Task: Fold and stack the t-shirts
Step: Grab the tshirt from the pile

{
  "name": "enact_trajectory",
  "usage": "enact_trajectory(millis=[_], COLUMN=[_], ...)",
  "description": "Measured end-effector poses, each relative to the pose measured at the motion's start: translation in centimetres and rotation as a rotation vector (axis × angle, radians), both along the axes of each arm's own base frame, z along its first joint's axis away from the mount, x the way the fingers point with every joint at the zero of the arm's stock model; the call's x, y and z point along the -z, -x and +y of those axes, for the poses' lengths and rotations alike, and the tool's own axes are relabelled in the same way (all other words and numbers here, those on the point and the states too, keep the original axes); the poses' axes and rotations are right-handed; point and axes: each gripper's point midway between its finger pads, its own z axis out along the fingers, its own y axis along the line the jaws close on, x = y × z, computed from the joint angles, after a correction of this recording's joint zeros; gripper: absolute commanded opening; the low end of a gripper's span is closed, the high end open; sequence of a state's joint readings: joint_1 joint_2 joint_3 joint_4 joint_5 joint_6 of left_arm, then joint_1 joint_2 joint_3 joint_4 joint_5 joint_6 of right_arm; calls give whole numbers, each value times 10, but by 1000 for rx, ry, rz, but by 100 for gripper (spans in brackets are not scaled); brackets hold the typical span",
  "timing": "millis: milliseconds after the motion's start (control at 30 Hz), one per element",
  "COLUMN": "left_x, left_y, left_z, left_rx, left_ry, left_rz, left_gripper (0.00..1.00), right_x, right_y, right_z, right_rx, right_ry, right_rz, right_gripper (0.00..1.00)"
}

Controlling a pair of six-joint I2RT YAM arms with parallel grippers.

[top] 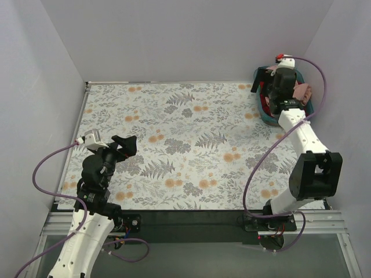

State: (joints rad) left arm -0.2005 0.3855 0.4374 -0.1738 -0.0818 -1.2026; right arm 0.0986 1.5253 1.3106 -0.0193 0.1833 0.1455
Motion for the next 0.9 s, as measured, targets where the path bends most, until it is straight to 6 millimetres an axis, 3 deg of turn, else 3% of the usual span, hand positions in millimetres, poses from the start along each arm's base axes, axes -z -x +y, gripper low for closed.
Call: enact_trajectory(millis=[133,233,367,400,467,533,567,600,700,800,900], left_x=[-2,-3,-3,-3,-3,-2,-2,-2,-1,0,0], left_y=[1,2,2,2,2,2,2,1,1,1,1], left_z=[-2,-2,-4,-4,-4,-4,-4,-4,-4,-4,-4], left_rx=[7,9,14,15,16,17,17,17,17,17,17], left_ry=[1,1,0,-2,-4,-7,-7,-8,-9,-10,-13], left_rz=[-9,-12,-12,-12,-12,-11,-10,-9,-5,-2,-2], left_gripper=[97,96,96,96,96,95,95,95,94,94,93], right_x=[31,53,79,85,96,107,111,114,110,95,66], right_y=[-20,-21,-27,-31,-37,-43,-43,-43,-44,-40,-28], right_z=[-78,-122,-157,-161,-167,-167,-166,-165,-157,-142,-111], right_rx=[204,311,369,365,348,312,296,282,242,205,149], right_ry=[-49,-81,-122,-135,-165,-198,-210,-218,-221,-192,-154], right_rz=[71,114,160,169,186,202,212,219,217,197,158], right_gripper=[97,95,88,79,70,53,44,27,2,1,1])
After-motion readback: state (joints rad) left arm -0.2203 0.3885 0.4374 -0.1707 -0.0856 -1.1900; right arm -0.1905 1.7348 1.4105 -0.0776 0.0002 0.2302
